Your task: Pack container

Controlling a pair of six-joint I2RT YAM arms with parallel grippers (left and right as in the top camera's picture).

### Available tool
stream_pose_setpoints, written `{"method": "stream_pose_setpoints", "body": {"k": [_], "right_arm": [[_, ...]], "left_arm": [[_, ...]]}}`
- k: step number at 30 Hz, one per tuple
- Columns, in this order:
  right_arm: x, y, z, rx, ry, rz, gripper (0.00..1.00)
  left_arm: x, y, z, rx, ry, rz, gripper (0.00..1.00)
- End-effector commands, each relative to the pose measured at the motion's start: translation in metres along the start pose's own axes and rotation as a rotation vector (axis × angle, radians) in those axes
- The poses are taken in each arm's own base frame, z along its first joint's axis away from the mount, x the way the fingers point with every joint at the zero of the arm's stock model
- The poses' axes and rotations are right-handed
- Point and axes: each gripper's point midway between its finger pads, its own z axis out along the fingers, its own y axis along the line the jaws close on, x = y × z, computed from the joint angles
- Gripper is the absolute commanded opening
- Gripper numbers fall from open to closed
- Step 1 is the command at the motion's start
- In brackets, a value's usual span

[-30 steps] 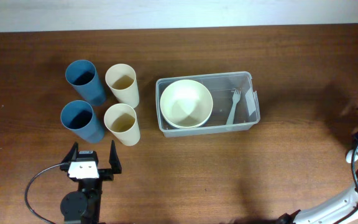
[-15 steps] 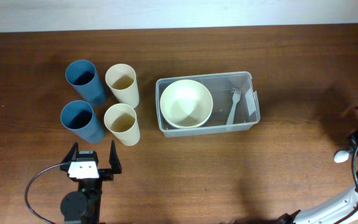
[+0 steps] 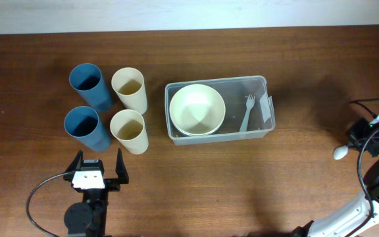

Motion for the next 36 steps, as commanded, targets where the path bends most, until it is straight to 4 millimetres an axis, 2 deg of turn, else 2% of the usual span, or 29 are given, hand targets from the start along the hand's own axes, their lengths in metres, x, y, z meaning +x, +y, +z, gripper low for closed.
{"method": "stream_pose_setpoints", "body": {"k": [1,7,17,24,25,26,27,28,32,36], "right_arm": [[0.013,0.004,0.007,0.020,0.035,-0.010,0.04],[0.013,0.004,0.002,0.028,0.025,-0.009,0.04],[0.003,0.021,-0.024,0.006,-0.069,-0.050,0.04],[0.005,0.024,-0.026,0.010,-0.072,-0.062,0.04],[0.006,0.023,-0.026,0.014,-0.069,-0.060,0.16],[0.007,0.022,-0.026,0.020,-0.065,-0.058,0.40],[0.007,0.020,-0.026,0.029,-0.064,-0.057,0.52],[0.007,0.019,-0.026,0.036,-0.063,-0.057,0.59],[0.011,0.016,-0.026,0.050,-0.048,-0.039,0.61],[0.018,0.006,-0.026,0.102,-0.025,-0.006,0.56]], "left_arm": [[0.002,0.002,0.000,-0.009,0.003,0.018,1.00],[0.002,0.002,0.000,-0.009,0.003,0.018,1.00],[0.002,0.002,0.000,-0.009,0.003,0.018,1.00],[0.002,0.002,0.000,-0.009,0.003,0.018,1.00],[0.002,0.002,0.000,-0.009,0.003,0.018,1.00],[0.002,0.002,0.000,-0.009,0.003,0.018,1.00],[0.002,0.002,0.000,-0.009,0.003,0.018,1.00],[0.002,0.002,0.000,-0.009,0.003,0.018,1.00],[0.002,0.002,0.000,-0.009,0.003,0.018,1.00],[0.002,0.002,0.000,-0.009,0.003,0.018,1.00]]}}
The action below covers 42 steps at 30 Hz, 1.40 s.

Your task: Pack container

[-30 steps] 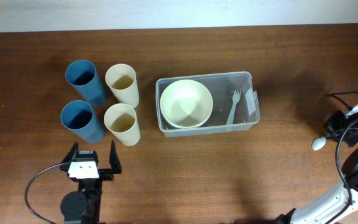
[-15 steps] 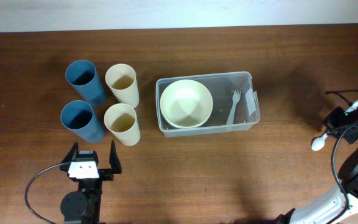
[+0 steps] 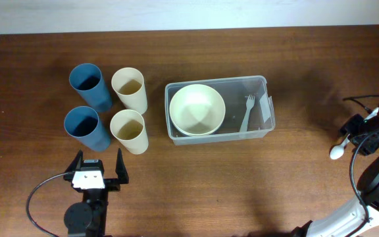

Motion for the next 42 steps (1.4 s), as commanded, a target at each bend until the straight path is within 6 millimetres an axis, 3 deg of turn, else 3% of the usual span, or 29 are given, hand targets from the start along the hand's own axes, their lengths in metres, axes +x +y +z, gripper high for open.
{"method": "stream_pose_setpoints", "body": {"k": [1,13,15,17,19,26,34,37,42], "right_arm": [[0.003,-0.006,-0.007,0.047,-0.015,0.021,0.56],[0.020,-0.012,0.014,0.055,0.022,0.061,0.59],[0.023,-0.011,0.017,0.050,0.030,0.087,0.53],[0.027,-0.010,0.020,0.042,0.039,0.091,0.41],[0.029,-0.011,0.022,0.043,0.043,0.094,0.37],[0.029,-0.011,0.021,0.044,0.045,0.099,0.11],[0.022,-0.006,0.011,0.020,0.006,0.099,0.10],[0.019,-0.005,0.004,0.014,-0.022,0.092,0.24],[0.018,-0.004,0.000,0.010,-0.034,0.091,0.24]], "left_arm": [[0.002,0.002,0.000,-0.009,0.003,0.018,1.00],[0.002,0.002,0.000,-0.009,0.003,0.018,1.00],[0.002,0.002,0.000,-0.009,0.003,0.018,1.00],[0.002,0.002,0.000,-0.009,0.003,0.018,1.00],[0.002,0.002,0.000,-0.009,0.003,0.018,1.00],[0.002,0.002,0.000,-0.009,0.003,0.018,1.00],[0.002,0.002,0.000,-0.009,0.003,0.018,1.00],[0.002,0.002,0.000,-0.009,0.003,0.018,1.00],[0.002,0.002,0.000,-0.009,0.003,0.018,1.00]]}}
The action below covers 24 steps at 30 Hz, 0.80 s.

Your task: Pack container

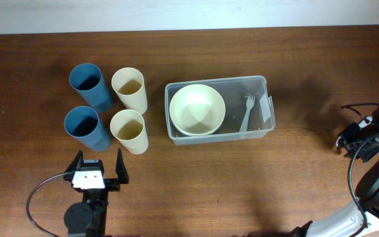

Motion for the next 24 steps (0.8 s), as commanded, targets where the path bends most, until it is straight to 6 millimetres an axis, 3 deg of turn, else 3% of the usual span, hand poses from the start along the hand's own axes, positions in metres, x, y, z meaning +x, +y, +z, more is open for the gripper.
{"method": "stream_pose_setpoints", "body": {"k": [1,2,3,5,6,9,13,18,24], "right_arm": [[-0.003,0.004,-0.009,-0.013,-0.034,-0.003,0.24],[-0.004,0.005,-0.010,-0.015,-0.039,-0.004,0.25],[-0.006,0.005,-0.011,-0.017,-0.045,-0.005,0.33],[-0.010,0.007,-0.013,-0.023,-0.061,-0.009,0.61],[-0.014,0.009,-0.014,-0.031,-0.073,-0.011,0.69],[-0.024,0.013,-0.016,-0.043,-0.112,-0.029,0.77],[-0.034,0.017,-0.017,-0.061,-0.155,-0.052,0.79],[-0.045,0.024,-0.019,-0.088,-0.199,-0.098,0.69],[-0.048,0.024,-0.012,-0.086,-0.198,-0.099,0.69]], "left_arm": [[0.002,0.002,0.000,-0.009,0.003,0.018,1.00],[0.002,0.002,0.000,-0.009,0.003,0.018,1.00],[0.002,0.002,0.000,-0.009,0.003,0.018,1.00],[0.002,0.002,0.000,-0.009,0.003,0.018,1.00],[0.002,0.002,0.000,-0.009,0.003,0.018,1.00],[0.002,0.002,0.000,-0.009,0.003,0.018,1.00],[0.002,0.002,0.000,-0.009,0.003,0.018,1.00],[0.002,0.002,0.000,-0.009,0.003,0.018,1.00],[0.002,0.002,0.000,-0.009,0.003,0.018,1.00]]}}
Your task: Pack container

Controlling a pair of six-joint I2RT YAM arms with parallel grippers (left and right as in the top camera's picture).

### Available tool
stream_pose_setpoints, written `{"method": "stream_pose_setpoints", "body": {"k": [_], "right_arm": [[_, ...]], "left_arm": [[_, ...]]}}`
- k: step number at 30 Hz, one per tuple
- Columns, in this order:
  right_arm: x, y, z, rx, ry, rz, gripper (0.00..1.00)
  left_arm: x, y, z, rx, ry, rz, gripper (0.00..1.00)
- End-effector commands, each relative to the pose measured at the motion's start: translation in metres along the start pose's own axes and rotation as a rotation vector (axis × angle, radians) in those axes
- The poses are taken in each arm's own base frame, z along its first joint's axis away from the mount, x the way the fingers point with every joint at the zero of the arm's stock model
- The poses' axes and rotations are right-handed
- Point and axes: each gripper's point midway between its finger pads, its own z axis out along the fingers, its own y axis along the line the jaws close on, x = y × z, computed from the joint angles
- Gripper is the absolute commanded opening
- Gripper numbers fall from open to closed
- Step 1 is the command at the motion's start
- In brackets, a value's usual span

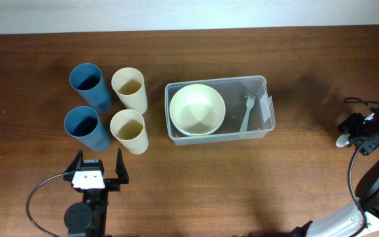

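A clear plastic container (263, 81) stands at the table's middle. It holds a cream bowl (197, 109) on the left, a pale fork (246, 113) and a white flat utensil (266, 108) on the right. At the far right edge my right gripper (356, 128) is shut on a white spoon, whose rounded end (341, 140) sticks out to the lower left, just above the table. My left gripper (99, 164) stands open near the front, below the cups, with nothing between its fingers.
Two blue cups (86, 85) (84, 126) and two cream cups (129, 89) (129, 131) stand upright in a square to the left of the container. Black cables loop around both arms at the front left and far right.
The right gripper has shifted slightly back and to the right. The spoon's rounded end, hidden under the gripper before, now shows at its lower left. The left arm is unchanged.
The spoon's end first showed low and to the left of the right gripper at the far right edge. It stayed there at the second moment, then vanished under the gripper. Now it shows higher up, close to the gripper. Container, cups and left arm never moved.
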Motion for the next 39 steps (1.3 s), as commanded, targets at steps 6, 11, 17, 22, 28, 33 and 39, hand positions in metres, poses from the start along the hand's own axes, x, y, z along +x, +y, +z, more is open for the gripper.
{"method": "stream_pose_setpoints", "body": {"k": [6,11,17,22,28,33,39], "right_arm": [[-0.001,0.004,0.009,-0.008,0.013,-0.018,0.69],[-0.003,0.005,0.011,-0.014,0.007,-0.019,0.58],[-0.006,0.006,0.012,-0.016,-0.005,-0.020,0.53],[-0.004,0.005,0.016,-0.014,0.004,-0.019,0.49],[0.005,0.005,0.028,-0.022,0.049,-0.015,0.45],[0.007,0.019,0.027,-0.107,0.062,-0.014,0.43],[0.006,0.036,0.024,-0.207,0.067,-0.016,0.29]], "left_arm": [[0.002,0.002,0.000,-0.009,0.003,0.018,1.00],[0.002,0.002,0.000,-0.009,0.003,0.018,1.00],[0.002,0.002,0.000,-0.009,0.003,0.018,1.00],[0.002,0.002,0.000,-0.009,0.003,0.018,1.00],[0.002,0.002,0.000,-0.009,0.003,0.018,1.00],[0.002,0.002,0.000,-0.009,0.003,0.018,1.00],[0.002,0.002,0.000,-0.009,0.003,0.018,1.00]]}}
